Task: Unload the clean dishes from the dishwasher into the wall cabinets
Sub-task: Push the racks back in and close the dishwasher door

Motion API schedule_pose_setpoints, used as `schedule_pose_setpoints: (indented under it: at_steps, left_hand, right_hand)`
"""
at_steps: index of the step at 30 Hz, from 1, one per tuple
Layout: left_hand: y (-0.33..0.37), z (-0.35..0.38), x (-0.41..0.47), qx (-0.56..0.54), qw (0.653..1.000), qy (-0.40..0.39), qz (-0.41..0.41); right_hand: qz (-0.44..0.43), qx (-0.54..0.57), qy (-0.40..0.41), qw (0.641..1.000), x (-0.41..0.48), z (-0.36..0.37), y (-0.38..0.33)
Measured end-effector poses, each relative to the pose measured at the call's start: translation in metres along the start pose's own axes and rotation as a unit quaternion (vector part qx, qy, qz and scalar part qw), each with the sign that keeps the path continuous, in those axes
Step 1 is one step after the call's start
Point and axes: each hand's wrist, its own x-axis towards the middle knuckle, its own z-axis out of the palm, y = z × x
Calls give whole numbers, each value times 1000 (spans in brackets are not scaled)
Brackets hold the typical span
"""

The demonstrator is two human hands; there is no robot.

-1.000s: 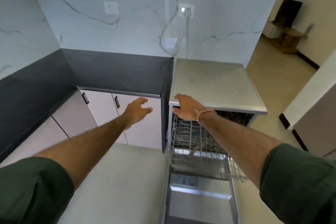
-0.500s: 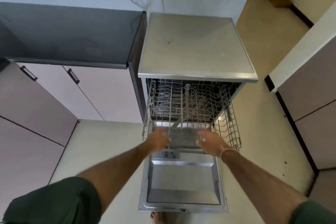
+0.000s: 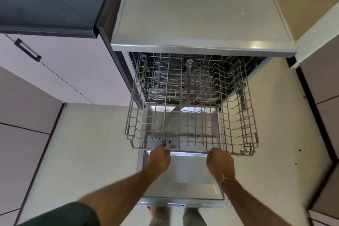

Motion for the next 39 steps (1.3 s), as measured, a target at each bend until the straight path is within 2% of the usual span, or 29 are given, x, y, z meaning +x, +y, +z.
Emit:
schedule_pose_setpoints:
  at_steps: [7, 11, 14, 19, 25, 32, 37, 39]
  left_hand:
    - [-10, 8, 19, 16, 999, 48, 18]
    - [-2, 1, 36, -3, 997, 68, 48]
    - [12, -5, 48, -19, 995, 86, 57]
    - [30, -6, 66, -20, 987, 146, 56]
    - [55, -8, 99, -64, 979, 185, 53]
    - [98, -26, 170, -122, 962, 238, 49]
    - [79, -25, 194, -49, 952, 264, 145]
    - [73, -23, 201, -45, 948, 270, 159]
  right_hand:
    - [-28, 8, 41, 999, 17, 1, 10]
    - [-24, 72, 66, 995, 32, 0, 5]
    - [-65, 92, 69, 991, 50, -6, 0]
    - [-75, 136, 89, 984, 79, -11, -10]
    - [-108, 134, 111, 979, 122, -16, -12]
    - [-159, 103, 169, 967, 214, -20, -31]
    - [-234, 69, 231, 942, 234, -4, -23]
    - [-253, 61, 250, 933, 240, 0, -21]
